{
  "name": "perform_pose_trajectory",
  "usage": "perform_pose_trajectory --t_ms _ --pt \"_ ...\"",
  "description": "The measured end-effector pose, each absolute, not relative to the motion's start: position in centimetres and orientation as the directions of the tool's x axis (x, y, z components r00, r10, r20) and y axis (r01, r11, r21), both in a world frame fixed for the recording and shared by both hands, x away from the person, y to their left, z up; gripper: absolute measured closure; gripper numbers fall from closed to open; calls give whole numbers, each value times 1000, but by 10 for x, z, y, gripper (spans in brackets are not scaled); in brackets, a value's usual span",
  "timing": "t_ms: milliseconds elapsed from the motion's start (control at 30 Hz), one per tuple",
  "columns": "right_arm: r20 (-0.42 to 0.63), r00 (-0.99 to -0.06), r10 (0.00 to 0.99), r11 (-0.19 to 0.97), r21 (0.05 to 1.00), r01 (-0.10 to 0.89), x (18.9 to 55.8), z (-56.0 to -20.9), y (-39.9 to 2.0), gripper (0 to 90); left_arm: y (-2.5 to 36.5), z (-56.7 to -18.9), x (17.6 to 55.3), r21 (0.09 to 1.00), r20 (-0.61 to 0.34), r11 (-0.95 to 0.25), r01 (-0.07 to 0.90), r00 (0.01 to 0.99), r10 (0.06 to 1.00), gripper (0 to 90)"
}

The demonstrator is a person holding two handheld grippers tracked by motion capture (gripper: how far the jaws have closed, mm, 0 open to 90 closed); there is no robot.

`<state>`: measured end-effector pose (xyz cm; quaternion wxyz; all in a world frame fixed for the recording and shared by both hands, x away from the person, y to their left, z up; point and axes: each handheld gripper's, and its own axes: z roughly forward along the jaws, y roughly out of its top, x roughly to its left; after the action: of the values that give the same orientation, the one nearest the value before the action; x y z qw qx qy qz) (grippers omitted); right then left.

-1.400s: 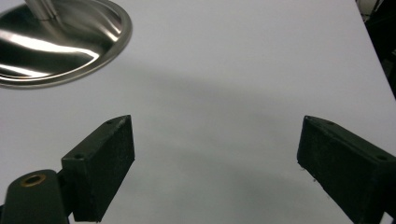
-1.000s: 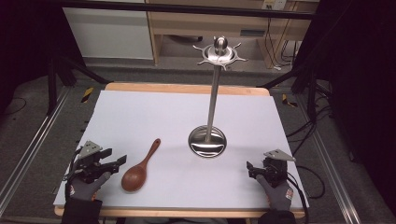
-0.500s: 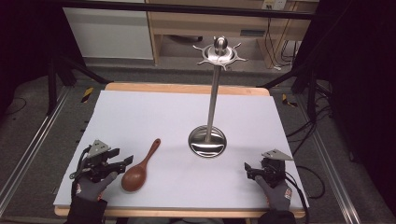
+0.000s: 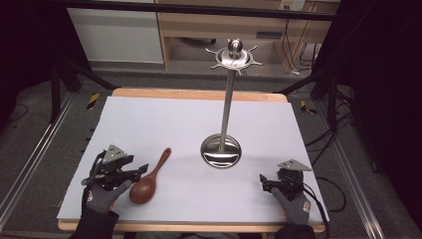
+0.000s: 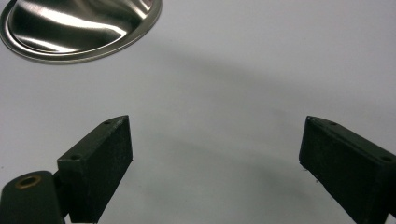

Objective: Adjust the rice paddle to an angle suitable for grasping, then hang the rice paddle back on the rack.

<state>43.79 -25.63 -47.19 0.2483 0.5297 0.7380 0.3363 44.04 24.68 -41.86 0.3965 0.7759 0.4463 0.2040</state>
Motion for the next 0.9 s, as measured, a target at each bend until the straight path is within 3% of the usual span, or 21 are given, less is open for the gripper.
perform_pose_trajectory --t_ms 533,900 --pt "-18 -315 949 209 784 585 436 -471 -253 53 226 -402 461 782 -4 -342 521 554 832 340" --pt "-32 -326 945 228 780 583 435 -469 -252 124 214 -400 472 734 23 -399 550 567 823 362"
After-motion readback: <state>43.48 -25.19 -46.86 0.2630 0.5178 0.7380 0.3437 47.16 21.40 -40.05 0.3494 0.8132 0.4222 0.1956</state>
